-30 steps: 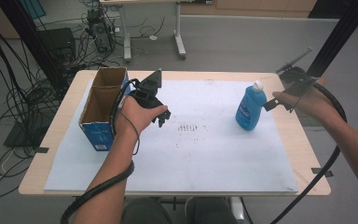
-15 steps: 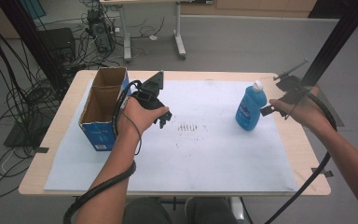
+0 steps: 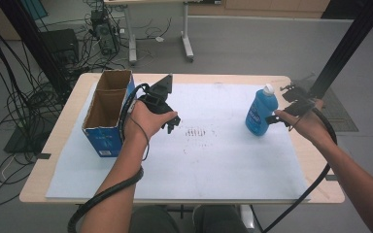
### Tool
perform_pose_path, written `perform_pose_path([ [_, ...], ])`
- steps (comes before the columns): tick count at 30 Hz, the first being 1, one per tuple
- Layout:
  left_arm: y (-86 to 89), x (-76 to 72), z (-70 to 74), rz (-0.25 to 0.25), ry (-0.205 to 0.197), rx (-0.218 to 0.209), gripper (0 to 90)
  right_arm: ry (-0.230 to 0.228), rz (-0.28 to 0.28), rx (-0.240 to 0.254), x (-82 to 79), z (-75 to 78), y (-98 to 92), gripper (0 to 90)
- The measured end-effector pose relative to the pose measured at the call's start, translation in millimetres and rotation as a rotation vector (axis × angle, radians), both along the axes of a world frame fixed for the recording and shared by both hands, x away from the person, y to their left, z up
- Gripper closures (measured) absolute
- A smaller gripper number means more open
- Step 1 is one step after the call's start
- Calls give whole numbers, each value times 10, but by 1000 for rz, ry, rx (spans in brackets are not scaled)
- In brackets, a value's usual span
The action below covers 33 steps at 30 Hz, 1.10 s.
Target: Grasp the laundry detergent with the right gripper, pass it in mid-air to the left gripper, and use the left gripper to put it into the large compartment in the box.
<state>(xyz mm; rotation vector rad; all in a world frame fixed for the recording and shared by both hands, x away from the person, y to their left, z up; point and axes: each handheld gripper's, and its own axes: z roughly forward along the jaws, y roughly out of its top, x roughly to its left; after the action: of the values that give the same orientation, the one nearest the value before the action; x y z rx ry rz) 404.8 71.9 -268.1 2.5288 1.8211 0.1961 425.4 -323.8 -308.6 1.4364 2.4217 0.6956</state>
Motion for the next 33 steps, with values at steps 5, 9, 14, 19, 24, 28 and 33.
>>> perform_pose_path([
  [5,-11,11,-35,1,1,0,54,-41,-2,10,5,-87,24,45],
  [9,-23,19,-54,-2,6,2,54,-74,-5,20,4,-161,34,44],
  [14,-34,32,-76,-7,8,4,54,-111,-16,31,-3,-243,52,42],
  [19,-48,39,-89,-12,7,7,54,-156,-36,48,-9,-318,63,42],
  [24,-53,52,-98,-13,5,8,54,-202,-48,70,-14,-379,74,41],
  [28,-59,61,-108,-15,6,9,54,-235,-48,72,-15,-443,96,41],
  [33,-74,73,-133,-16,9,9,54,-266,-60,93,-7,-510,96,40],
])
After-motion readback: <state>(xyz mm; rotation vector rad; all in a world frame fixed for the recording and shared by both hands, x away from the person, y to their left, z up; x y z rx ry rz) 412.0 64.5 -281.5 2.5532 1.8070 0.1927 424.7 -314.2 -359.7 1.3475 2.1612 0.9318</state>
